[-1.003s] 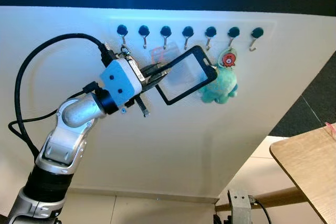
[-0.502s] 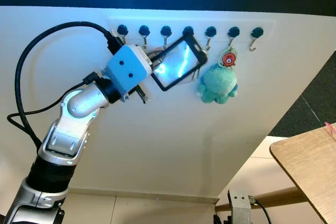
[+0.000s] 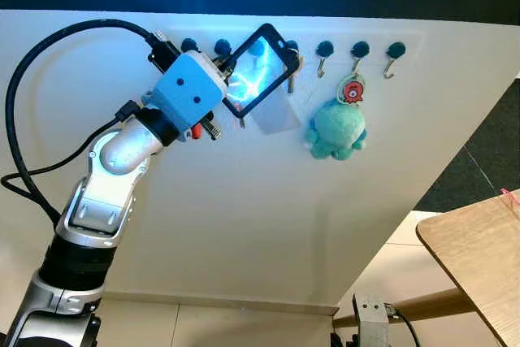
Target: Hang keys on a hook
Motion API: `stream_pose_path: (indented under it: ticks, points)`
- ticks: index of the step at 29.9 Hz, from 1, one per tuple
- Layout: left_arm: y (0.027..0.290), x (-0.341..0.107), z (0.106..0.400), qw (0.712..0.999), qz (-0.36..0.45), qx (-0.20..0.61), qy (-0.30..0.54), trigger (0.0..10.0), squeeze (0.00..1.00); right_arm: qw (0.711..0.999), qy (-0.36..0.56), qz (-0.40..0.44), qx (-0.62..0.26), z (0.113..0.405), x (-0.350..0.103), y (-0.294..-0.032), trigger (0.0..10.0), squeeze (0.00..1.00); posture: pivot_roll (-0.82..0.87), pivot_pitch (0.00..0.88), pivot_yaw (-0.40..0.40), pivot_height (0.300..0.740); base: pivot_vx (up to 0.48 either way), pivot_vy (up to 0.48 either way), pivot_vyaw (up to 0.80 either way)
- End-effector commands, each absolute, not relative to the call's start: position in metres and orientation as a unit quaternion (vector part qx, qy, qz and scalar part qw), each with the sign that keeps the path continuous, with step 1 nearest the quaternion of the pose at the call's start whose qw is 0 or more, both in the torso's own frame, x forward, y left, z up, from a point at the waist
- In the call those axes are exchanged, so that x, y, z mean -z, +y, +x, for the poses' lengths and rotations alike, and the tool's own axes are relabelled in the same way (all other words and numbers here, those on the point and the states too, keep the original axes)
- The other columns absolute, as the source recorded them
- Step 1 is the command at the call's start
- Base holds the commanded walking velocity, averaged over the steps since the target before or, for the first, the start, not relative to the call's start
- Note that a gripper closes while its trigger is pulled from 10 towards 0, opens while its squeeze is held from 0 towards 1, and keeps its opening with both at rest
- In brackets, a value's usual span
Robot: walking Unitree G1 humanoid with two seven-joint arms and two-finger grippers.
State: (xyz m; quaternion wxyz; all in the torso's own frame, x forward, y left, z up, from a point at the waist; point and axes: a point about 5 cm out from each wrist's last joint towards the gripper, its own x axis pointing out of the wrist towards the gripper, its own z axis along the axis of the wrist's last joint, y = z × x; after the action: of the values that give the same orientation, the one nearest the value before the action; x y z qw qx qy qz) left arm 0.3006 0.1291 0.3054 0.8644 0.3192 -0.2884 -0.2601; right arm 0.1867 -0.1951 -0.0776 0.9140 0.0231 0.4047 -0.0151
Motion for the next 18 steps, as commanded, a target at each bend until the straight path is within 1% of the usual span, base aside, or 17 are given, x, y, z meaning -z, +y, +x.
stream_pose_path:
  ticks: [1,8,12,18]
  points:
    - [0.133,-0.301,0.299,0.862,0.317,0.272,-0.287,10.0,0.0,0.912,0.408,0.029,0.02,0.182,0.08,-0.196,10.0,0.0,0.03,0.075,0.006,0.74,0.0,0.0,0.0]
    - [0.128,-0.296,0.294,0.853,0.314,0.304,-0.285,10.0,0.0,0.912,0.408,0.028,0.02,0.182,0.08,-0.196,10.0,0.0,0.03,0.069,0.005,0.74,0.0,0.0,0.0]
    - [0.126,-0.29,0.293,0.847,0.324,0.323,-0.27,10.0,0.0,0.913,0.407,0.028,0.019,0.183,0.079,-0.196,10.0,0.0,0.03,0.066,0.004,0.74,0.0,0.0,0.0]
    - [0.129,-0.286,0.296,0.85,0.338,0.315,-0.254,10.0,0.0,0.912,0.408,0.028,0.019,0.183,0.079,-0.196,10.0,0.0,0.03,0.069,0.004,0.74,0.0,0.0,0.0]
